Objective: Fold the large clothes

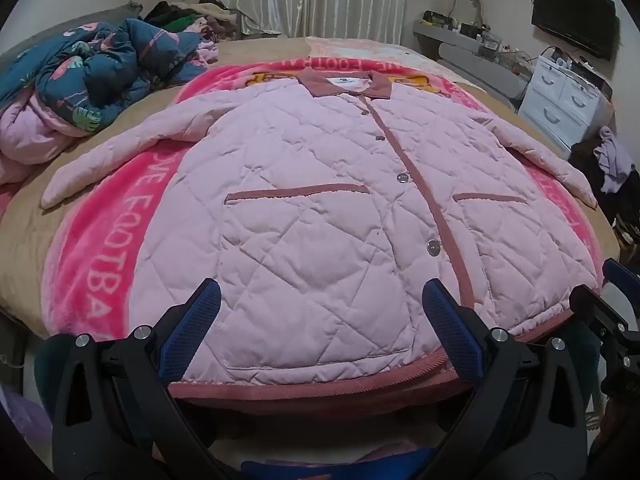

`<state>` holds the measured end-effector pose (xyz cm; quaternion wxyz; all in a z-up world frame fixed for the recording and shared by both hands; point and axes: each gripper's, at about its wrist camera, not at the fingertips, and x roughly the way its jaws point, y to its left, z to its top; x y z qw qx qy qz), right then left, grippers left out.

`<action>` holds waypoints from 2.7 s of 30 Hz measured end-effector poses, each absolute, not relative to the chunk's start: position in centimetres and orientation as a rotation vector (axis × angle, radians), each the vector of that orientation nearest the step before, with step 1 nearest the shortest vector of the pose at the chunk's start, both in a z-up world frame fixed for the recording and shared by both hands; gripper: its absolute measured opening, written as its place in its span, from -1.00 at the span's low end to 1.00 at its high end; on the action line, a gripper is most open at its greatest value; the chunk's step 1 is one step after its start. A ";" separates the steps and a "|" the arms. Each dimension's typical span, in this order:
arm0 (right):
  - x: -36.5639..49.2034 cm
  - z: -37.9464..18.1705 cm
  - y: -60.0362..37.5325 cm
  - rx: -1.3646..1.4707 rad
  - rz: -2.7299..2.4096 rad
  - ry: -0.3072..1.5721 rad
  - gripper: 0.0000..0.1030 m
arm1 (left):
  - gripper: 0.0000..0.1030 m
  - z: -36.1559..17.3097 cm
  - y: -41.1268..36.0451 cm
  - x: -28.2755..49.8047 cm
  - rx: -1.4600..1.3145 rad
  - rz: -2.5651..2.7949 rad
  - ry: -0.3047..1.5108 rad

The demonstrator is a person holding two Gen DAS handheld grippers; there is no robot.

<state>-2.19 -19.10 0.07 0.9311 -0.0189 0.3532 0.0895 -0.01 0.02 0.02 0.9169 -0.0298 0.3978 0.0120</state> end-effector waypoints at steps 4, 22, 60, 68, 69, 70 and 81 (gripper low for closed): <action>-2.0 0.1 -19.0 -0.033 0.185 0.736 0.92 | 0.84 0.1 0.2 0.0 -0.061 0.032 0.815; -2.1 -0.4 -19.2 -0.034 0.187 0.741 0.92 | 0.84 0.7 0.4 -0.2 -0.051 0.028 0.797; -1.9 0.0 -18.9 -0.031 0.184 0.740 0.92 | 0.84 0.8 0.0 -0.1 -0.057 0.009 0.802; -1.5 -0.1 -18.8 -0.030 0.193 0.743 0.92 | 0.84 0.7 -0.1 0.0 -0.058 0.010 0.804; -1.2 -0.1 -18.8 -0.033 0.196 0.744 0.92 | 0.83 0.7 -0.1 0.1 -0.060 0.006 0.805; -0.8 -0.1 -18.7 -0.039 0.200 0.747 0.92 | 0.84 0.7 -0.2 0.2 -0.059 0.004 0.806; 3.0 0.9 -17.8 -0.061 0.222 0.756 0.92 | 0.84 0.9 0.6 3.8 -0.082 0.008 0.821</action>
